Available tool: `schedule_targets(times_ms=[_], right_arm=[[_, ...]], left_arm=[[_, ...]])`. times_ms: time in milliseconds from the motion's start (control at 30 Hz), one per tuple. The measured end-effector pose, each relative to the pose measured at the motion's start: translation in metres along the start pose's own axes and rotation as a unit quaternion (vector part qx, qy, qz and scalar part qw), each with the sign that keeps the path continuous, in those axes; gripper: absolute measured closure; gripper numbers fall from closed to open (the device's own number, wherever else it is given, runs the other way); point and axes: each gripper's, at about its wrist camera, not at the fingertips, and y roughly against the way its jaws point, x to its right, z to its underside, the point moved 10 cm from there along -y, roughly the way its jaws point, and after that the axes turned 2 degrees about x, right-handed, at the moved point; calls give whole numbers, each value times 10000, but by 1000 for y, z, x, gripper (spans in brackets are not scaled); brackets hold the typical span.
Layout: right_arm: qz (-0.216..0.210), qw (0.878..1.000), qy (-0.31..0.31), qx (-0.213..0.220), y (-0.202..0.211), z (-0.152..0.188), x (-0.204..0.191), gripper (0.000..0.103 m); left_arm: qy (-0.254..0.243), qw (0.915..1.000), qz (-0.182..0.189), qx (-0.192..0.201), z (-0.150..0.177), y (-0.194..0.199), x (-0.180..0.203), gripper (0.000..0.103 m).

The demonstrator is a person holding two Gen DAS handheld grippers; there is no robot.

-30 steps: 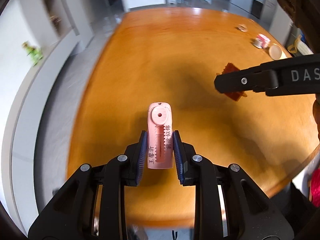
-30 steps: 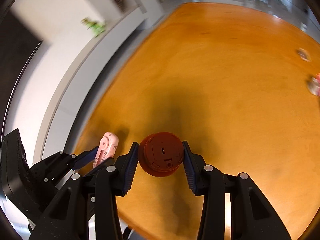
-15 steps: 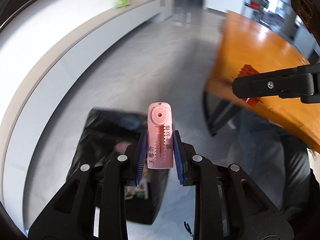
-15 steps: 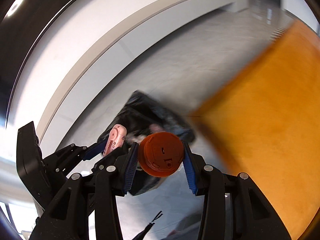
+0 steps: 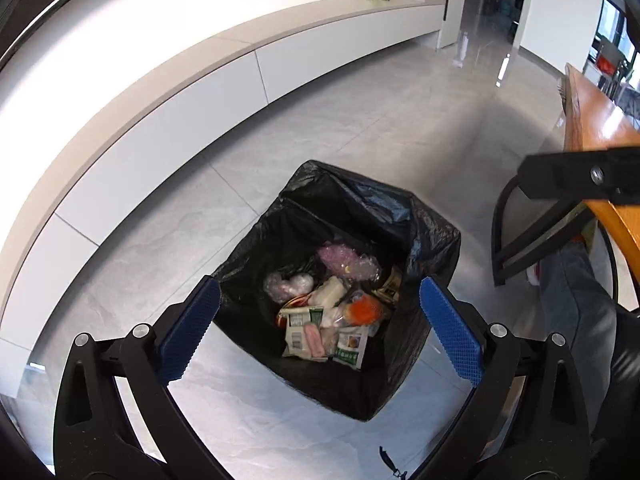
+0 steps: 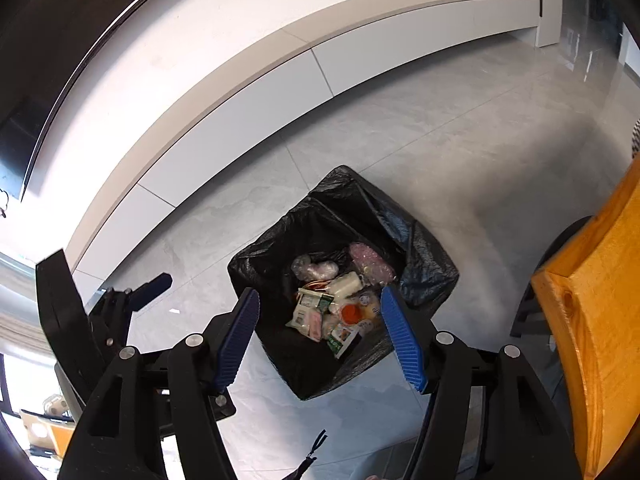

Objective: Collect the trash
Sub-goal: 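Carry the red cap and pink tag over the trash bag and open both tools, then move both open tools back over the table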

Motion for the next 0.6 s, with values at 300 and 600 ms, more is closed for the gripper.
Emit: schedule_targets(times_ms=[300,600], right_arm=[[27,9977,-599,303,43,5,67,38],[497,9874,-1135,984,128,23,163,38]], left_arm=[[-661,9973,241,203,-14,7,64,6],[-1322,9851,948,557,-48,41,168,6]])
